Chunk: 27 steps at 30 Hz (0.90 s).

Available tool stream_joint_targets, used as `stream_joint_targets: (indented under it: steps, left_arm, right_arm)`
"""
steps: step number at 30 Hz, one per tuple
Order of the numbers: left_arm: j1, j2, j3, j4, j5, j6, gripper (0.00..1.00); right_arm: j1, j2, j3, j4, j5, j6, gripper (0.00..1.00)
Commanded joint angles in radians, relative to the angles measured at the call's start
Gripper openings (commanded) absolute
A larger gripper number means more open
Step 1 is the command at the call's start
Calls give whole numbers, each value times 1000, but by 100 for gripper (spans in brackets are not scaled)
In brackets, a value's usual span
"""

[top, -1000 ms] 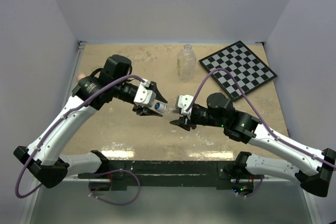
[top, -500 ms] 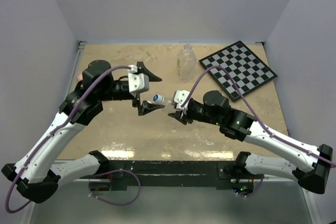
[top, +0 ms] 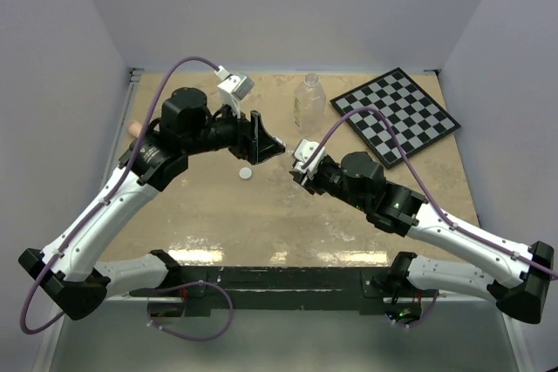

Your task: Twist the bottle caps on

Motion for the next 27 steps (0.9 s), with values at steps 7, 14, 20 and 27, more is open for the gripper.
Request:
stream_joint_targets:
  steps: [7,14,20,27]
  left_arm:
    - [-1,65,78,22,71,-208,65]
    - [-1,70,82,7,64,-196,55]
    - [-1,79,94,2,81,-179,34]
    - [-1,61,79,24,186,-68,12]
  right_arm:
    - [20,-3,-8,50,87,-17,0]
    - [22,3,-8,51,90,-20,0]
    - [23,1,-7,51,90,-19,0]
    - [23,-42,4,53,-33,6,0]
